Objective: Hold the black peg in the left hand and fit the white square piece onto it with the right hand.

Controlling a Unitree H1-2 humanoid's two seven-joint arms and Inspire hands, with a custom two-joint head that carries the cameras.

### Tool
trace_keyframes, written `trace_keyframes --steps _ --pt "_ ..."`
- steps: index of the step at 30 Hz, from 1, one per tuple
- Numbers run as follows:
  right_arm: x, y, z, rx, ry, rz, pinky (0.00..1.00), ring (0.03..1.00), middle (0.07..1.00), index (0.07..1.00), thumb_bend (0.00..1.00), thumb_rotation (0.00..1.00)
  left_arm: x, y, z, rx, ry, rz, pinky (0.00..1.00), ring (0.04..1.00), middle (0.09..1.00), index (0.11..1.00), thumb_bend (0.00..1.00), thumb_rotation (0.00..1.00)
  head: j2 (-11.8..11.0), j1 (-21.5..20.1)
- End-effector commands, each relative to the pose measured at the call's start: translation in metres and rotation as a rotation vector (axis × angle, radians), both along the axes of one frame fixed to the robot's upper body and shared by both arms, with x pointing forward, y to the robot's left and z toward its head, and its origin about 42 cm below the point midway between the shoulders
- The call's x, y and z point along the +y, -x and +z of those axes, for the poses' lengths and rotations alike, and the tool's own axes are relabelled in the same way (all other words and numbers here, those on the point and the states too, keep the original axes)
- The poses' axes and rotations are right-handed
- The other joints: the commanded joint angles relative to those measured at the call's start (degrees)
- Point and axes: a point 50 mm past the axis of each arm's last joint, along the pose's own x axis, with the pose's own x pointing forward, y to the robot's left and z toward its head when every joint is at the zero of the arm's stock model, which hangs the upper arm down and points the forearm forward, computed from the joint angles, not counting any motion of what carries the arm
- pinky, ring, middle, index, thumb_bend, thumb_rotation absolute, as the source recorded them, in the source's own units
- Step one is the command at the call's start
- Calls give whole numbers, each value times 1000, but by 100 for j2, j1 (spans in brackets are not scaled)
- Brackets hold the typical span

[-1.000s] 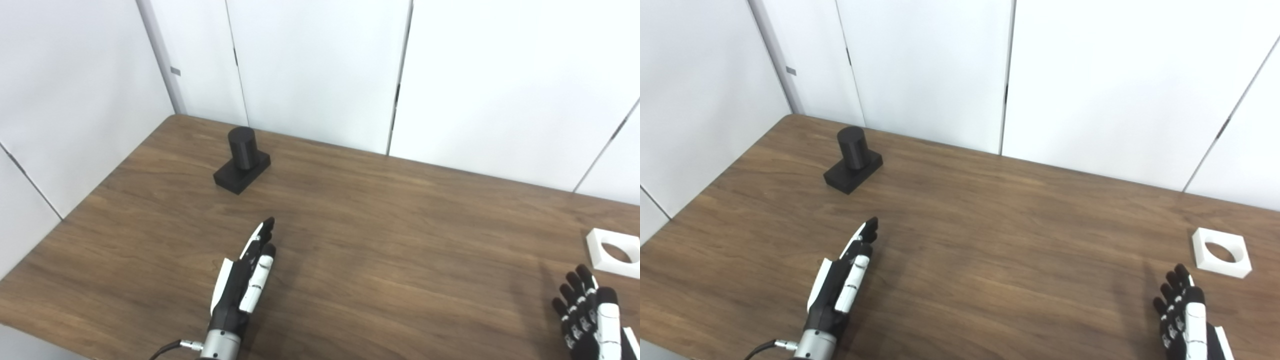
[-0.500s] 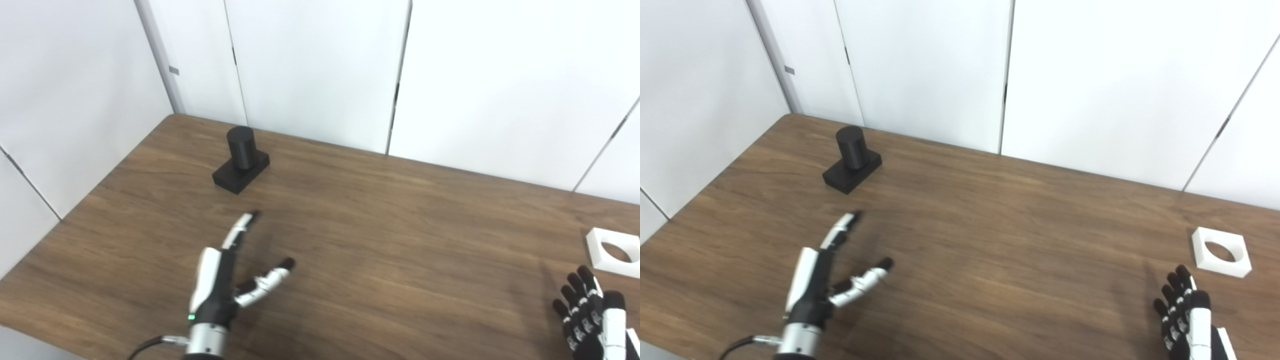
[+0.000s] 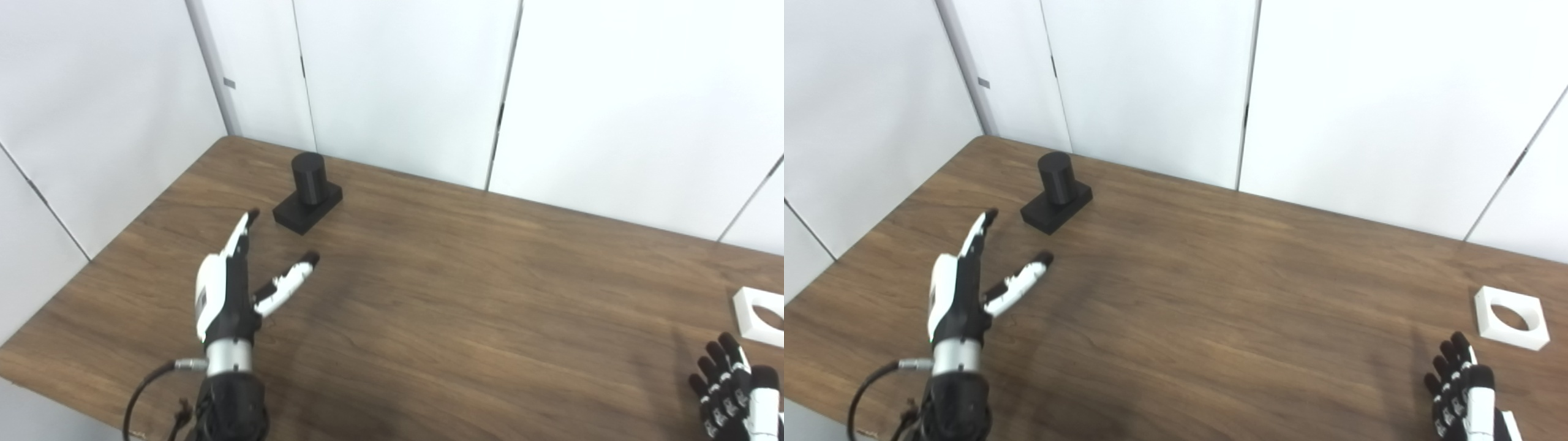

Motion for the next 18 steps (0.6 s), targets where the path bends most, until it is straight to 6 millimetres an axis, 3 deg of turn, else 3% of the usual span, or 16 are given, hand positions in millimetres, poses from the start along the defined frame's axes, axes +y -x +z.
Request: trace_keyframes --steps 1,5,11,18 --pt "-9 45 -13 81 42 0 1000 1000 1000 1000 736 1000 13 -8 9 -14 -93 45 897 939 942 920 818 546 17 -14" --pt "-7 46 -11 86 26 6 1000 1000 1000 1000 713 1000 24 -25 9 23 -209 86 801 906 926 896 839 569 33 -78" --pt "-3 47 -9 76 13 8 1000 1000 1000 1000 715 1000 35 -52 3 76 -292 119 751 892 920 887 898 613 80 -197" --pt "-1 49 -8 73 36 11 1000 1000 1000 1000 662 1000 47 -85 -7 125 -323 121 823 901 911 882 938 618 100 -269"
